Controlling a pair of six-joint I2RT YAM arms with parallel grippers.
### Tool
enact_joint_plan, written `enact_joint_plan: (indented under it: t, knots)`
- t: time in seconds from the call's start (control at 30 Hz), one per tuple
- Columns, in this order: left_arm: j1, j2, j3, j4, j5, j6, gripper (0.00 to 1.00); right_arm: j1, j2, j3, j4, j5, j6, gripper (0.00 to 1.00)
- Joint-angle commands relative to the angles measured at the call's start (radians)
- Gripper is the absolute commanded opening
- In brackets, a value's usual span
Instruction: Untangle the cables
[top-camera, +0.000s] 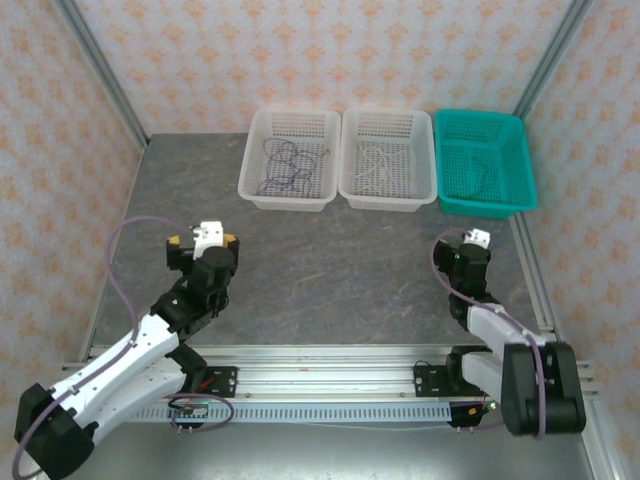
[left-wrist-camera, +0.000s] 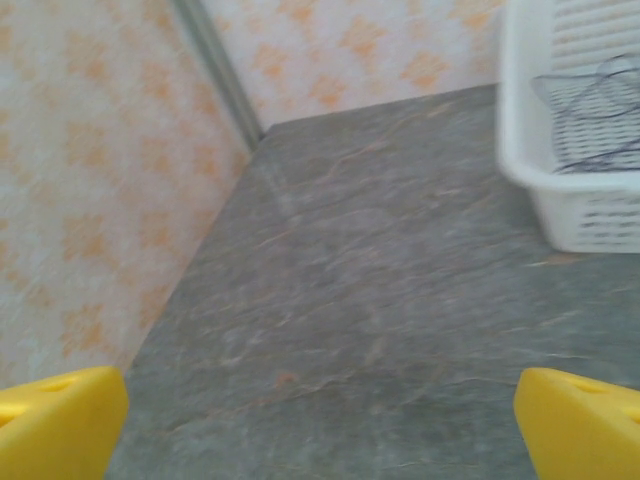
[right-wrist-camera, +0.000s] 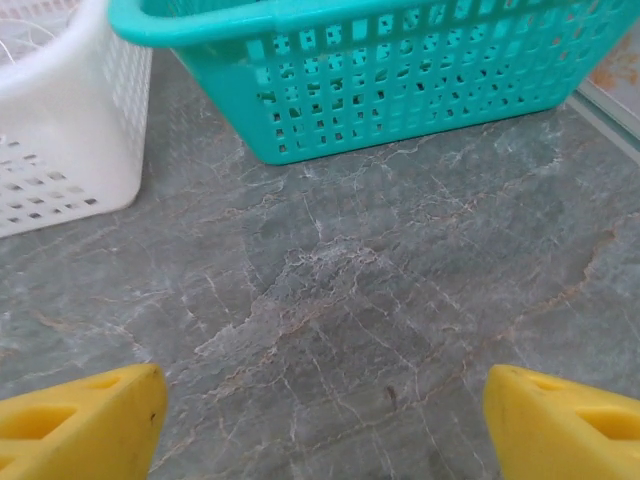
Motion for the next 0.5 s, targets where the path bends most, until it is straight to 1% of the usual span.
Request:
enact_joint_plan:
  t: [0.0,0.1,0.13,0.17,0.2,0.23,0.27,0.3,0.33,0.37,0.4,0.43,0.47]
  knots:
    - [0.120,-0.039,-0.086,0.193,0.078,0.012,1.00,0.002,0.120,0.049,0.273,0.020,-0.055,0.84]
    - [0.194,0.000,-0.144,0.316,0.167,0.005,1.00,-0.005,0.279,0.085,0.396,0.025,-0.034,0.85]
    - [0.213,0.032,-0.160,0.364,0.202,0.006,1.00,-0.003,0.373,0.080,0.483,0.019,-0.036,0.86]
    - [0.232,0.070,-0.173,0.413,0.226,0.009,1.00,-0.002,0.467,0.079,0.622,0.030,-0.037,0.92]
    - [0.244,0.111,-0.181,0.458,0.241,0.014,1.00,-0.001,0.456,0.097,0.553,0.018,-0.039,0.95]
    - [0.257,0.159,-0.192,0.515,0.262,0.026,1.00,-0.001,0.385,0.147,0.338,0.011,-0.040,0.96]
    - [0.274,0.212,-0.201,0.578,0.278,0.034,1.00,-0.001,0.412,0.152,0.395,0.022,-0.039,0.99]
    - [0.294,0.265,-0.205,0.633,0.300,0.033,1.00,0.000,0.448,0.135,0.482,0.055,-0.030,0.99]
    - [0.322,0.330,-0.205,0.697,0.340,0.028,1.00,0.002,0.424,0.138,0.419,0.088,-0.014,0.99]
    - [0.341,0.383,-0.165,0.685,0.382,0.028,1.00,0.002,0.392,0.154,0.352,0.104,-0.004,0.99]
    - [0.362,0.439,-0.135,0.702,0.421,0.039,1.00,0.002,0.405,0.147,0.393,0.109,-0.004,0.99]
    - [0.381,0.501,-0.095,0.717,0.435,0.037,1.00,0.002,0.416,0.137,0.423,0.099,-0.009,0.99]
    - [0.403,0.560,-0.058,0.735,0.458,0.037,1.00,0.002,0.413,0.140,0.407,0.098,-0.009,0.99]
